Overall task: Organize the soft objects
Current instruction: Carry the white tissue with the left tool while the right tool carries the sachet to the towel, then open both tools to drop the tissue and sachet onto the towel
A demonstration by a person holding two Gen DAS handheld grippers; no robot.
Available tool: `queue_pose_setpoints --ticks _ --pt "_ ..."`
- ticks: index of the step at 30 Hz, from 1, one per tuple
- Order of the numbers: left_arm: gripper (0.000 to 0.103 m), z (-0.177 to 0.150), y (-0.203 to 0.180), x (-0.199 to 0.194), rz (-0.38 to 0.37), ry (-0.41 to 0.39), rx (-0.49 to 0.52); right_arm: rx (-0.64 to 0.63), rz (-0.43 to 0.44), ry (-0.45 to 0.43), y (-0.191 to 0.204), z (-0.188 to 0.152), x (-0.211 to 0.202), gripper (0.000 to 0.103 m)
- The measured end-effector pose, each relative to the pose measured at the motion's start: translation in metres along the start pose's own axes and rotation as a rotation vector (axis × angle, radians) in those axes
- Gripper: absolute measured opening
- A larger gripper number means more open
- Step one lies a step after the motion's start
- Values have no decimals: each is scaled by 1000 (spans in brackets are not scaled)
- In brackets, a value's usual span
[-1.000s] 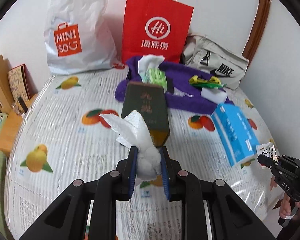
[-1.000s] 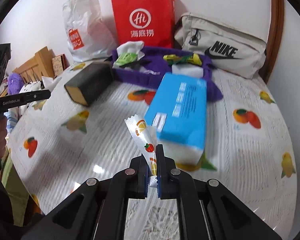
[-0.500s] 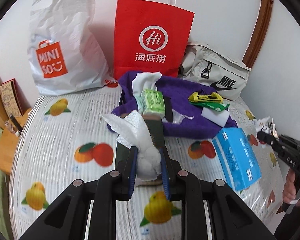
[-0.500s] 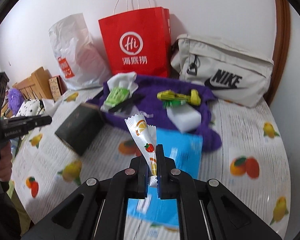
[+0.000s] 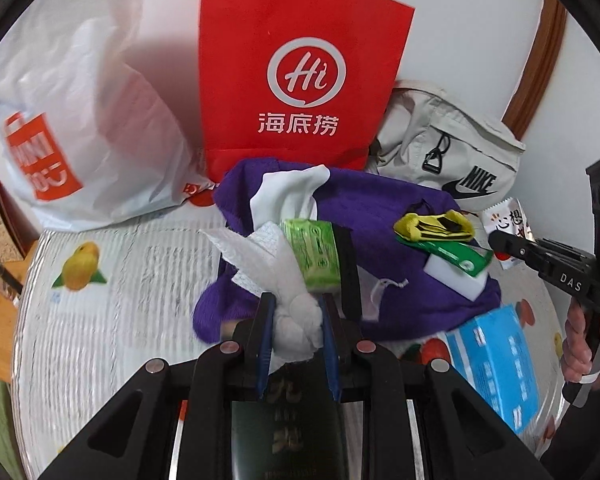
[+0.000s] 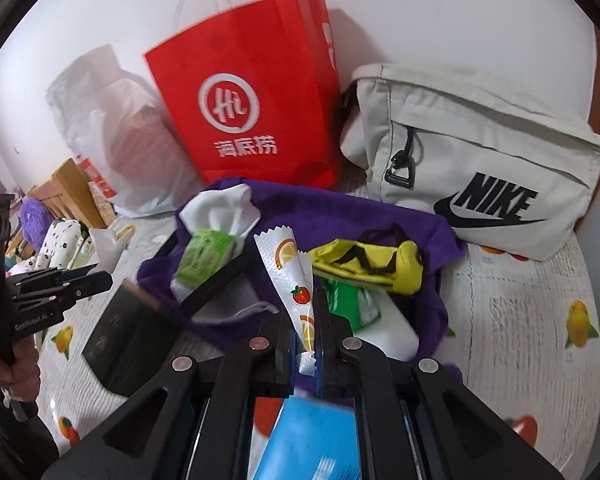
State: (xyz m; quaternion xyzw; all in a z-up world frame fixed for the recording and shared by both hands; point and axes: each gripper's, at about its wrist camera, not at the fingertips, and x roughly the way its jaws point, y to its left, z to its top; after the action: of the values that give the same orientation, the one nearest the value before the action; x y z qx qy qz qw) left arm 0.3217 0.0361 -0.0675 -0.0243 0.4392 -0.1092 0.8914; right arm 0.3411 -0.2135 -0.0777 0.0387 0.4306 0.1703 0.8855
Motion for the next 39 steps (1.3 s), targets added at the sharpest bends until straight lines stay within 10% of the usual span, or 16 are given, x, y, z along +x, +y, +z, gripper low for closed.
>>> queue_pose_setpoints --ticks 16,34,39 --pt "22 46 -22 66 -111 70 11 60 82 123 -23 16 61 8" --pt "23 56 -41 107 -63 127 41 71 45 127 -33 18 68 12" --pt "38 56 -44 112 -63 152 39 24 9 98 -31 18 61 46"
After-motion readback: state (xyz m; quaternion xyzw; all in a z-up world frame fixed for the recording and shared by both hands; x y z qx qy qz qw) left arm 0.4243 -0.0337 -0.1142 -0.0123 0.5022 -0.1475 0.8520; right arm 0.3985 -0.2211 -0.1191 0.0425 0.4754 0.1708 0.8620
